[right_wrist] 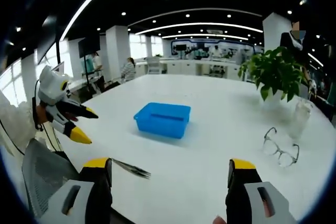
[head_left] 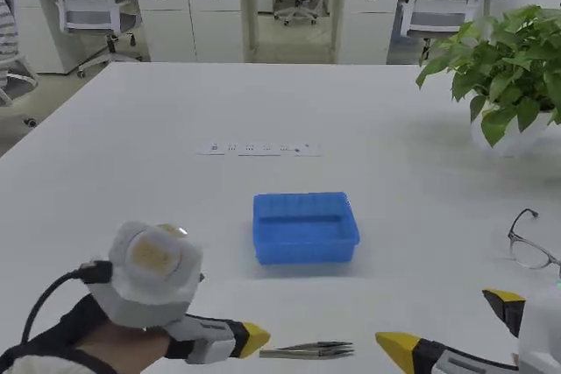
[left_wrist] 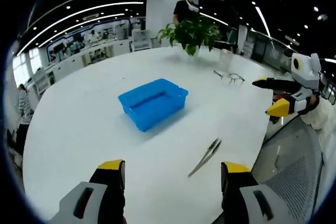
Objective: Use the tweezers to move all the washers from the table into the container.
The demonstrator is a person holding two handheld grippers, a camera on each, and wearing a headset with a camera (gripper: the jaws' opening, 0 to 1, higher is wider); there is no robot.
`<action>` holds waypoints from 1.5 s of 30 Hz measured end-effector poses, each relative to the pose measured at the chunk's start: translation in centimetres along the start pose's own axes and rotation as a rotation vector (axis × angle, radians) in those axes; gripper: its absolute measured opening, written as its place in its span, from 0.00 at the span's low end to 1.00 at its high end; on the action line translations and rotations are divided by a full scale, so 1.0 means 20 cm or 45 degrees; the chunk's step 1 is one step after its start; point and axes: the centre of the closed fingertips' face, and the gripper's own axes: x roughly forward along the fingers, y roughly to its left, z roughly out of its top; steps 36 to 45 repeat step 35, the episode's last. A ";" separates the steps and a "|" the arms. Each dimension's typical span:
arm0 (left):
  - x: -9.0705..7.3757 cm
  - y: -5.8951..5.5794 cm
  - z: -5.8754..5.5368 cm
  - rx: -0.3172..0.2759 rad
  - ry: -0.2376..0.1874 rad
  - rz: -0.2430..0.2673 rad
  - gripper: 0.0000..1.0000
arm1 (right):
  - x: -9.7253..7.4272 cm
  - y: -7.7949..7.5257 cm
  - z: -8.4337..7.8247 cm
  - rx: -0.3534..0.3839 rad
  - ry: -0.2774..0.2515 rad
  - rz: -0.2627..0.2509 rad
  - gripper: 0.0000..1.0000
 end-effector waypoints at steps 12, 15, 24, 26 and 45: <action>-0.23 0.00 -0.01 -0.197 -0.227 0.181 0.99 | -0.01 -0.03 0.00 0.026 -0.011 -0.029 0.98; -0.28 0.01 -0.05 -0.225 -0.246 0.220 0.99 | 0.00 -0.02 0.00 0.025 -0.008 -0.027 0.98; -0.35 0.03 -0.08 -0.247 -0.283 0.276 0.99 | 0.00 -0.01 -0.02 0.012 0.023 -0.013 0.96; -0.35 0.03 -0.08 -0.245 -0.288 0.286 0.99 | 0.00 -0.01 -0.02 0.015 0.023 -0.011 0.96; -0.35 0.03 -0.07 -0.239 -0.317 0.304 0.99 | 0.00 -0.01 -0.03 0.010 0.039 -0.011 0.95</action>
